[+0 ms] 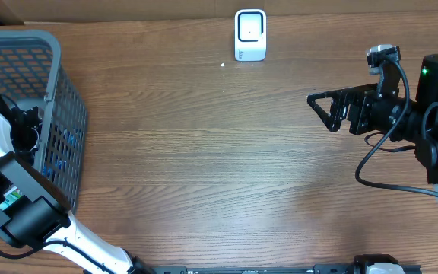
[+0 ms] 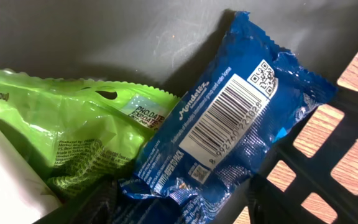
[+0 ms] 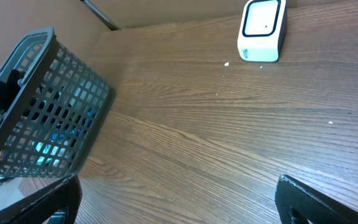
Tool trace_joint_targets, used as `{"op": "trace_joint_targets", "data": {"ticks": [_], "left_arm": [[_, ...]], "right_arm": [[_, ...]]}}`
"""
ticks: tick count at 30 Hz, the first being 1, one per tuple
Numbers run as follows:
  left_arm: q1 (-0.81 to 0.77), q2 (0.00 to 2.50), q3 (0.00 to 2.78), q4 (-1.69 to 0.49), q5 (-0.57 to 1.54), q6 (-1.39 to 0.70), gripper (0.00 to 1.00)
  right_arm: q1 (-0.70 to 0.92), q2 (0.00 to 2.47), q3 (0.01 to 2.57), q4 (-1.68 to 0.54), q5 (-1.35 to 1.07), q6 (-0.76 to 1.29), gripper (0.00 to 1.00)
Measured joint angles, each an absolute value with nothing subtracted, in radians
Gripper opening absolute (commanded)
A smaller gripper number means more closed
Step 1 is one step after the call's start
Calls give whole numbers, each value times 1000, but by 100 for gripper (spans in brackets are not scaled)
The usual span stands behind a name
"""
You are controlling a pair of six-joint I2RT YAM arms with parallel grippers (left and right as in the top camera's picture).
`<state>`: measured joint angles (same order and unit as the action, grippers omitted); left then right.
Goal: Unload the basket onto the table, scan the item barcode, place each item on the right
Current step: 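Reach into the basket and grasp the blue snack wrapper with left gripper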
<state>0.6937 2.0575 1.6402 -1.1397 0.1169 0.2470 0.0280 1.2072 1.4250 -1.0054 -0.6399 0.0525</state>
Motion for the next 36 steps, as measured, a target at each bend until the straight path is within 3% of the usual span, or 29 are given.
{"op": "trace_joint_targets", "data": {"ticks": [11,12,13,14,15,16,27,36], "left_arm": [[694,2057,1611,-1064,104,246,57],[694,2057,1604,-1052,104,246,52],[694,2057,1592,-1040,104,246,40],[694,2057,1586,-1035,104,245,18],[694,2057,1582,-1031,105,244,7],[694,2057,1579,-1026,105,240,4],[693,2059,1641,-1129,97,168,4],[694,2063,2182,-1483,83,76,4]], "right_arm": [[28,1207,1425,-1004,-640,53,100],[28,1207,1425,-1004,-640,53,100],[28,1207,1425,-1004,-640,52,100],[28,1207,1425,-1004,-640,53,100],[28,1207,1425,-1003,-640,52,100],[28,1207,1425,-1004,-640,53,100],[28,1215,1425,-1004,-640,52,100],[28,1216,1425,-1003,-640,53,100]]}}
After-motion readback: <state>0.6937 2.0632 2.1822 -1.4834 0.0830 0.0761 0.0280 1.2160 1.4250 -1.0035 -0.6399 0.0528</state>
